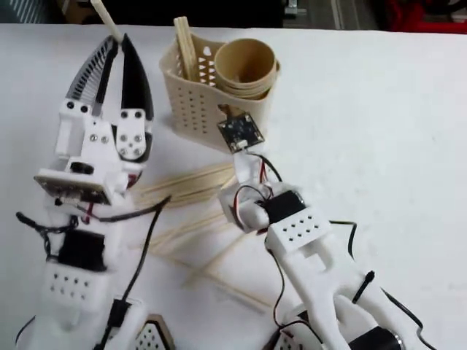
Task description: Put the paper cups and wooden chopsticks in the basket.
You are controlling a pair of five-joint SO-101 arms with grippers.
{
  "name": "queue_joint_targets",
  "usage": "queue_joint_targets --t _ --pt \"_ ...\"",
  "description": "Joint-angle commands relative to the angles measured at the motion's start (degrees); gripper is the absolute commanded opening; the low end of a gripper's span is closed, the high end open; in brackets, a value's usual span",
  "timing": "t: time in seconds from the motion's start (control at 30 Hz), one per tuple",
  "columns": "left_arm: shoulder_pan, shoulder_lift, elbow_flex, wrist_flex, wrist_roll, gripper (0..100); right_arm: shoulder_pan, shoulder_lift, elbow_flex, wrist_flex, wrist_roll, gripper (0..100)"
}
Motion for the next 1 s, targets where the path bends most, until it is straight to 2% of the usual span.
queue_joint_targets --t 0.0,0.33,0.6,0.77,0.97 --pt "0.22 7.96 -3.78 -5.54 3.6 2 0.31 -1.45 -0.35 -0.75 0.53 1.8" --pt "-1.54 34.42 -22.68 -5.89 8.62 2 0.22 -1.45 -0.26 -0.75 0.53 1.8" --pt "-1.71 43.74 -26.2 -5.54 8.53 3 0.57 -1.45 -0.26 -0.75 4.22 1.8" --pt "-1.8 43.65 -28.57 3.43 8.62 10 0.57 -1.45 -0.26 -0.75 4.13 1.8" --pt "-1.89 39.25 -35.25 20.04 8.26 13 0.66 -1.45 -0.26 -0.66 4.13 1.8"
